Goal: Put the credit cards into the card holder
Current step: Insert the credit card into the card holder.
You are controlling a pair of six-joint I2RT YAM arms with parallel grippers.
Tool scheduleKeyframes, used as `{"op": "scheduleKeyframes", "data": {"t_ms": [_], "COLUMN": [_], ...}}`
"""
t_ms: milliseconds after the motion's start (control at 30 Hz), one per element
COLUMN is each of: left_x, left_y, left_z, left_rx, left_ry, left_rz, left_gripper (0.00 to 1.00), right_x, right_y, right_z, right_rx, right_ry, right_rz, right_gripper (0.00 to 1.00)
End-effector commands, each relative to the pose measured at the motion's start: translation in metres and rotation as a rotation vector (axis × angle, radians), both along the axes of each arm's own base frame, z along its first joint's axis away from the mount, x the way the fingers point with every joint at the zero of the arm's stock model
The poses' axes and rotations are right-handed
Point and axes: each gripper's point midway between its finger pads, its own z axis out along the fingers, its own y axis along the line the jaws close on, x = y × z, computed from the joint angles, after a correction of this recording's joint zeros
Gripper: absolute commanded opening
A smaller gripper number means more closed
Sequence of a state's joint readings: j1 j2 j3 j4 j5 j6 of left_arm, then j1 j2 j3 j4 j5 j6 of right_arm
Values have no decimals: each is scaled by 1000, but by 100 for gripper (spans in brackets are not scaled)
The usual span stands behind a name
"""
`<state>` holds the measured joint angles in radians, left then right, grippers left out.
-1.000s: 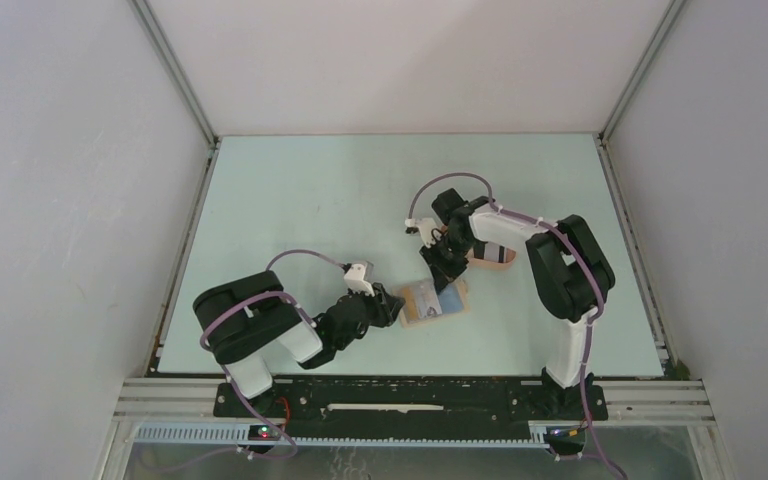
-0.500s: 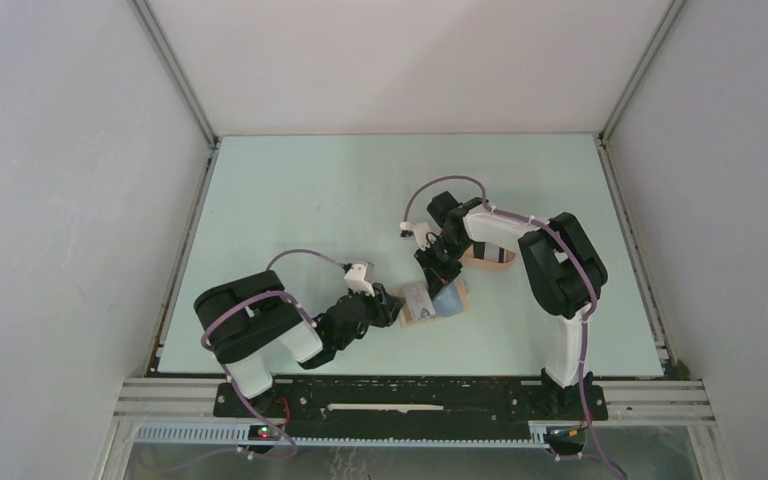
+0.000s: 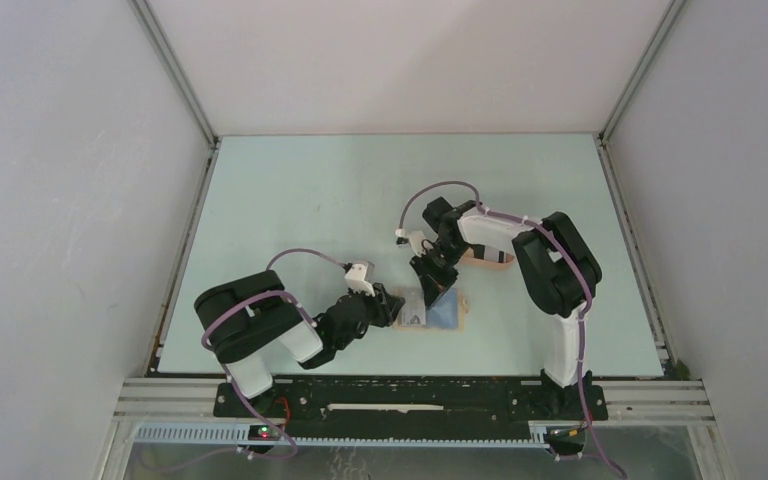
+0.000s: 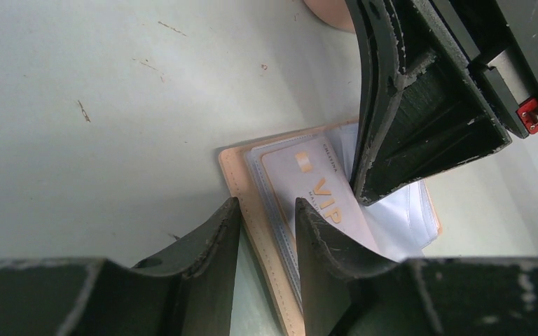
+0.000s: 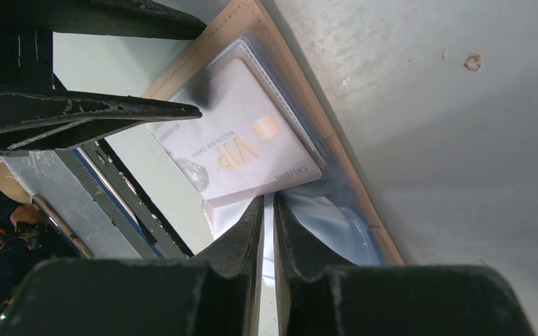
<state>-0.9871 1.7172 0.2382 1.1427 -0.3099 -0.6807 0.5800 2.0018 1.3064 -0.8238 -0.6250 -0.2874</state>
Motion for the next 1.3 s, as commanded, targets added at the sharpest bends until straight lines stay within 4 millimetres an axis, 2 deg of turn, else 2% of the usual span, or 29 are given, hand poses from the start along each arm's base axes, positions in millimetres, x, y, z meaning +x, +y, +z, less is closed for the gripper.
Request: {"op": "scheduleKeyframes", "data": {"t_ms": [0,200,367,467,667,833,1100,1267], "left_x": [0,-1,-1,-1,-3,-3,-8,-14], "left_y": [-19,-19,-17,-18,-16,-16,-15,-16], "left_z": [19,19,20,21,22,23,23,14], "left_rx": [-65,-69,-74,-77,-84,-89,-103,-103], "left_ry": [-36,-39,-43,-46,-51,-53,-36,32], "left_rz": [-51,-53,-53,-55,-57,-60,-68,-75], "left_gripper": [39,40,41,41,42,44,46,46], "right_x": [11,4,6,3,3,2,-9,-9], "right_y": [4,-1,1,3,-6,-18,-11,-6], "right_z": [4,13,38,42,22,19,1,0], "right_rx": [-15,7,83,115,36,5,-12,20], "right_ry": [-92,-90,-160,-156,-116,-109,-18,20], "right_rz": [51,115,145,148,129,147,140,109], "right_gripper": [17,18,18,18,17,18,17,17]}}
